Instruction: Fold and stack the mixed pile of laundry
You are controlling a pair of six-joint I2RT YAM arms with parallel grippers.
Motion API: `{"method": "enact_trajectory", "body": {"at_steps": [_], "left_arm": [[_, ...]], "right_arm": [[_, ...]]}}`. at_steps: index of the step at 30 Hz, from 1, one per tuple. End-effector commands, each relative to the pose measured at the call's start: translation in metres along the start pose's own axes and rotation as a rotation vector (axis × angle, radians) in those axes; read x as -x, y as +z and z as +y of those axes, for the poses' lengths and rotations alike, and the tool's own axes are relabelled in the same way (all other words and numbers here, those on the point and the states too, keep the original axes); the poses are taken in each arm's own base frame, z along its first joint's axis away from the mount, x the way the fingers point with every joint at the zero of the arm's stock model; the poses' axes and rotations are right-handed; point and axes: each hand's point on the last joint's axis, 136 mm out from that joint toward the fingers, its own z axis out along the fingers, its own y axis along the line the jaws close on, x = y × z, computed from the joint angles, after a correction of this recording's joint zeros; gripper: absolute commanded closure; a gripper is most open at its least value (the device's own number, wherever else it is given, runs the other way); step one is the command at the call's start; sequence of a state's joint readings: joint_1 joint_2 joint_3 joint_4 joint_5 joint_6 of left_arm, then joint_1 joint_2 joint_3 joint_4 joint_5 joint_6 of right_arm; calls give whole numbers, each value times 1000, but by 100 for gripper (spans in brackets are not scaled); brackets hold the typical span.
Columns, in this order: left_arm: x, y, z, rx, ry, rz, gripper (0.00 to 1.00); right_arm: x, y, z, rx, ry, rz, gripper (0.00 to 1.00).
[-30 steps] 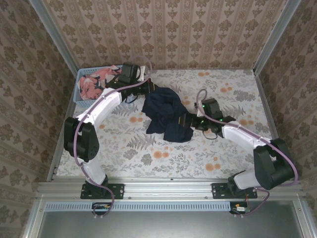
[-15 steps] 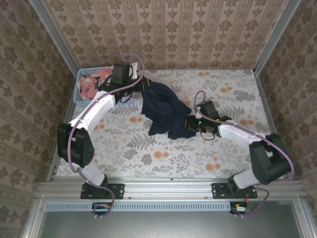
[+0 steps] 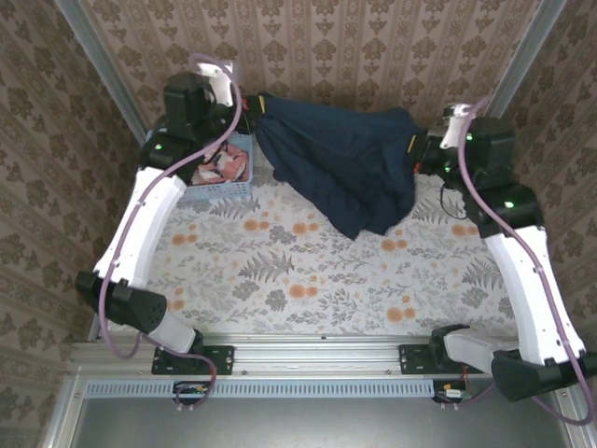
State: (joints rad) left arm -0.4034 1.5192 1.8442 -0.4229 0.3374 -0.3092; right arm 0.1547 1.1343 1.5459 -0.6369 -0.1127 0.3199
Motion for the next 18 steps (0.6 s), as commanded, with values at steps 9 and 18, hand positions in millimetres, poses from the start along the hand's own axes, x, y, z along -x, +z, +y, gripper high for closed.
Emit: {"method": "enact_trajectory", "body": {"at_steps": [9,18], "left_arm": [[57,-77,-102,-96,249,-169,100],[6,77,10,121,141,29,100]], "right_arm": [[47,-81,-4,-111,-98,-159,100],[44,51,-101,-376,-24,-85,100]]}}
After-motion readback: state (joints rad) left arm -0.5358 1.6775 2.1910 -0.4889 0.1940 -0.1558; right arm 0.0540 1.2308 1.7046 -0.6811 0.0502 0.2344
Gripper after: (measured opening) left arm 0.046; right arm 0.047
